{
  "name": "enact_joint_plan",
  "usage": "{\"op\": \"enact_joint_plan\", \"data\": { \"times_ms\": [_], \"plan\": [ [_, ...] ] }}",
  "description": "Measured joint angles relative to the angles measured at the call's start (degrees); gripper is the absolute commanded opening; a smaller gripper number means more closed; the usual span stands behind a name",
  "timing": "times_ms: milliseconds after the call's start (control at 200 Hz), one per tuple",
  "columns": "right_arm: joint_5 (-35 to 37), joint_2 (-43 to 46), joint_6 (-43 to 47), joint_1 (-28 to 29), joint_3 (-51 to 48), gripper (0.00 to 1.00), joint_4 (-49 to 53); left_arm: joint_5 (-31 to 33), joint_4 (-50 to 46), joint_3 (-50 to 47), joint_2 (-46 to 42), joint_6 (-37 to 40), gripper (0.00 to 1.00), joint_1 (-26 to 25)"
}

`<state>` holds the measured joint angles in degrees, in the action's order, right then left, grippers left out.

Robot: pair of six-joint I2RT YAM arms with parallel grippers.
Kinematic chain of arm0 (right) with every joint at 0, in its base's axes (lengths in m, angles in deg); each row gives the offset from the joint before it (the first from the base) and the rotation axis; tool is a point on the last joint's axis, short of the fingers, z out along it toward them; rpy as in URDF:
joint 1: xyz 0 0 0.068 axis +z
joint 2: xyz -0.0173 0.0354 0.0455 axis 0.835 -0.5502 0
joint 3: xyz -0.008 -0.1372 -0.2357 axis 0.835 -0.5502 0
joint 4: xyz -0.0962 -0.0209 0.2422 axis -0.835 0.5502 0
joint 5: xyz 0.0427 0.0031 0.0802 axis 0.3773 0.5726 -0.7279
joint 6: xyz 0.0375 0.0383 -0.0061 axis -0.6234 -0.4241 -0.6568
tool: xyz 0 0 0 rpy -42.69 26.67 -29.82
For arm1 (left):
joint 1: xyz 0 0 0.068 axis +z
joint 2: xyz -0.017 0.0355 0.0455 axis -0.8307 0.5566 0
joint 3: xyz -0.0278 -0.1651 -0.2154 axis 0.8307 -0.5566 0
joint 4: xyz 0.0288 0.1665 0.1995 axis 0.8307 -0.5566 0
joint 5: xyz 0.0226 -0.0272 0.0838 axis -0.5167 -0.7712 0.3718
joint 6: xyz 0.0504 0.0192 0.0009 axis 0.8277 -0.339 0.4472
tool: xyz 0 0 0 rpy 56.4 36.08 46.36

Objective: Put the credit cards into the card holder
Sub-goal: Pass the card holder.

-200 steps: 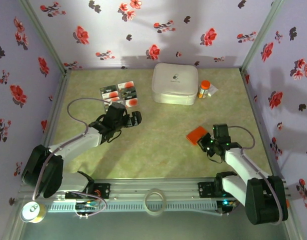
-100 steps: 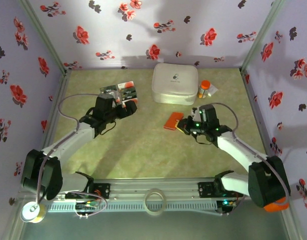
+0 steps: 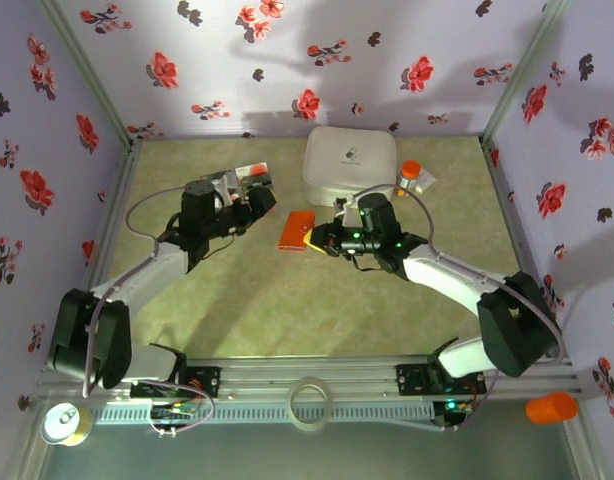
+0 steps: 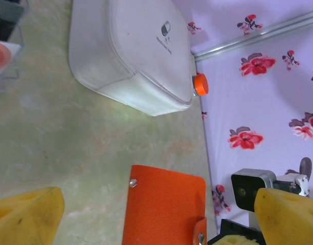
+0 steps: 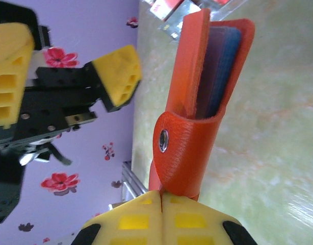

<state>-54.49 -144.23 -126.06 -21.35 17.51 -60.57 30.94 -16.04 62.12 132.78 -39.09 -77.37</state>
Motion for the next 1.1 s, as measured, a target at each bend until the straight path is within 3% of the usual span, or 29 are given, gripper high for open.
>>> {"op": "enact_joint_plan", "data": {
  "times_ms": [445, 1100],
  "plan": [
    [-0.1, -2.3, -2.8, 3.8, 3.3, 0.00, -3.8, -5.5, 8.0, -3.5, 3.1, -3.3, 0.78, 0.1],
    [-0.2, -4.0, -4.7, 4.5, 3.5, 0.00, -7.3, -8.0, 22.9, -7.2, 6.0, -11.7, 0.32, 0.3]
  ]
}}
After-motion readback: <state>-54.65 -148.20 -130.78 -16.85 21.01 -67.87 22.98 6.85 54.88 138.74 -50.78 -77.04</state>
